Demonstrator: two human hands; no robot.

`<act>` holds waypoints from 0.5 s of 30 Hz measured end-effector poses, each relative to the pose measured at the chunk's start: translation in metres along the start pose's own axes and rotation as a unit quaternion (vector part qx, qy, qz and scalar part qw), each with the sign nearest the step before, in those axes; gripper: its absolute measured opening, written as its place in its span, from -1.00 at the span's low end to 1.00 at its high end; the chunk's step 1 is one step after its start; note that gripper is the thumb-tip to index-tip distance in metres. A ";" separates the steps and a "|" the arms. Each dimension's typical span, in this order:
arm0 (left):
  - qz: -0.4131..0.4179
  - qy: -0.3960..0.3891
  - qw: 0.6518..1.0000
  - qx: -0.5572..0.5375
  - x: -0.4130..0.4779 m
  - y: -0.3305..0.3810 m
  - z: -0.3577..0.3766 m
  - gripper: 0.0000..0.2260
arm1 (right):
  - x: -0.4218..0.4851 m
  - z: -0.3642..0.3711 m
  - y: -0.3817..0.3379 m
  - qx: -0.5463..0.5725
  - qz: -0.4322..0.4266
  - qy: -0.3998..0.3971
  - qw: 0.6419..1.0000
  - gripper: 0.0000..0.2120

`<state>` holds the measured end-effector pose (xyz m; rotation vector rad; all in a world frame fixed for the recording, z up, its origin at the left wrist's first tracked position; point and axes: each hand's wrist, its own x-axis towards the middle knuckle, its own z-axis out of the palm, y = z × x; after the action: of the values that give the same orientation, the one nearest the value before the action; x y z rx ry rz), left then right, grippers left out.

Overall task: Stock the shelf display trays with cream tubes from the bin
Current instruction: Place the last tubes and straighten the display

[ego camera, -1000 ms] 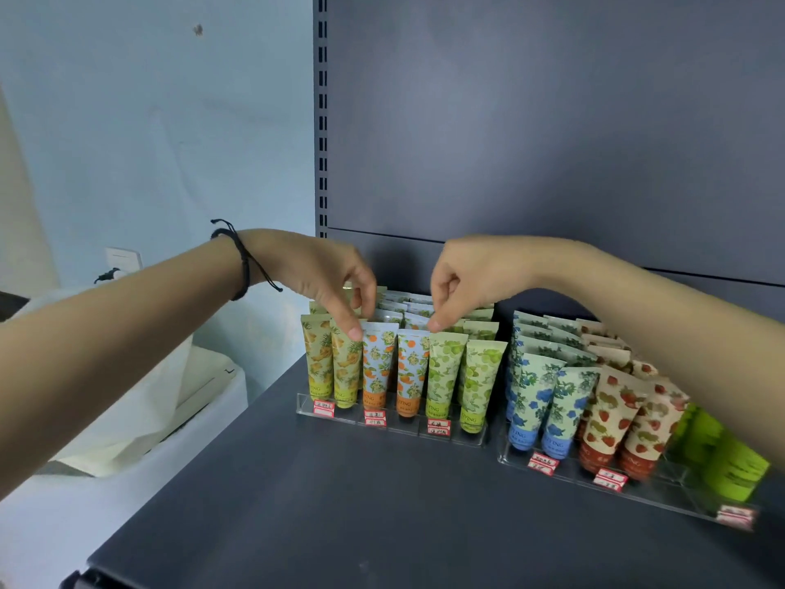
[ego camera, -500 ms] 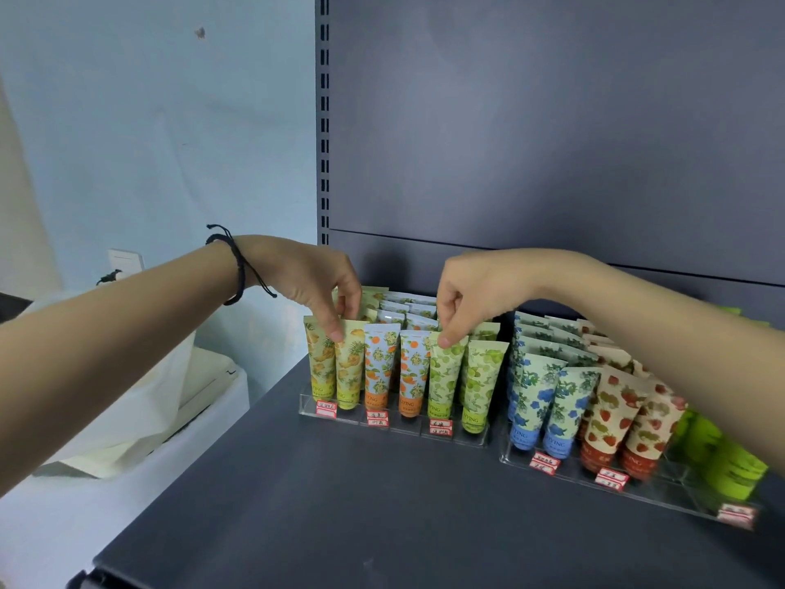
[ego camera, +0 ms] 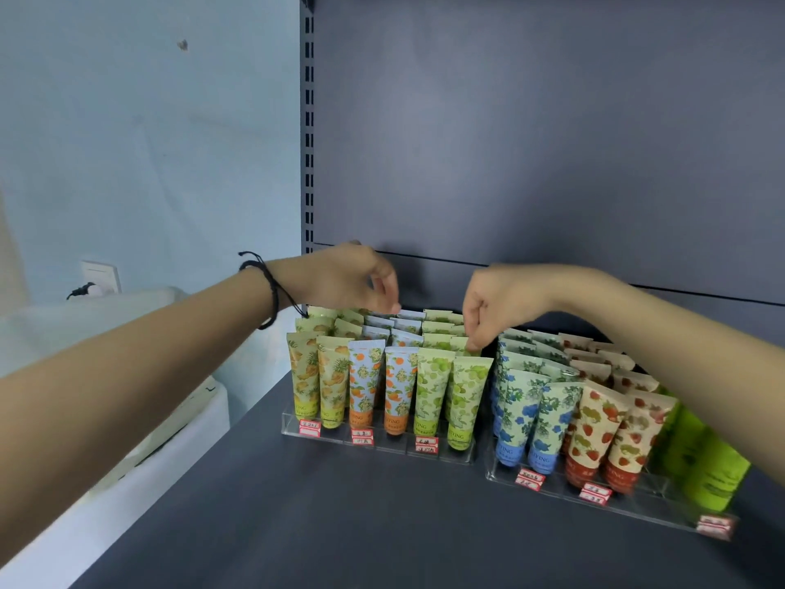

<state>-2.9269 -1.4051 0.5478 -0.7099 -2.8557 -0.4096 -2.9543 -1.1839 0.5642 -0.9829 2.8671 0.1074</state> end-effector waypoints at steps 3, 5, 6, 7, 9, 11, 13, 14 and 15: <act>0.004 -0.013 1.000 -0.004 0.011 0.006 0.009 -0.86 | 0.002 0.004 0.000 0.000 -0.001 -0.006 1.000 -0.85; 0.009 -0.015 1.000 -0.012 0.017 0.009 0.013 -0.86 | 0.001 0.002 0.000 0.005 0.000 -0.011 1.000 -0.82; 0.012 -0.013 1.000 -0.015 0.019 0.010 0.015 -0.86 | 0.000 -0.001 0.001 0.011 0.002 -0.010 1.000 -0.79; 0.015 -0.011 1.000 -0.016 0.022 0.010 0.015 -0.86 | -0.001 -0.004 0.003 0.021 0.005 -0.002 1.000 -0.77; 0.015 -0.003 1.000 -0.011 0.028 0.012 0.016 -0.87 | 0.000 -0.009 0.008 0.042 0.013 0.034 0.998 -0.78; 0.009 0.007 1.000 -0.001 0.034 0.016 0.016 -0.86 | 0.004 -0.009 0.013 0.041 0.019 0.061 0.997 -0.84; 0.001 0.003 1.000 0.009 0.038 0.022 0.019 -0.84 | 0.008 -0.003 0.014 0.024 0.023 0.047 0.998 -0.83; 0.001 -0.006 1.000 0.009 0.040 0.024 0.021 -0.84 | 0.011 0.001 0.014 0.011 0.025 0.035 0.999 -0.82; 0.001 -0.017 1.000 0.010 0.042 0.024 0.024 -0.84 | 0.013 0.005 0.014 -0.002 0.028 0.028 0.999 -0.80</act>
<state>-2.9540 -1.3591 0.5404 -0.7217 -2.8867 -0.3716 -2.9732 -1.1803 0.5584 -0.9203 2.9472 0.0903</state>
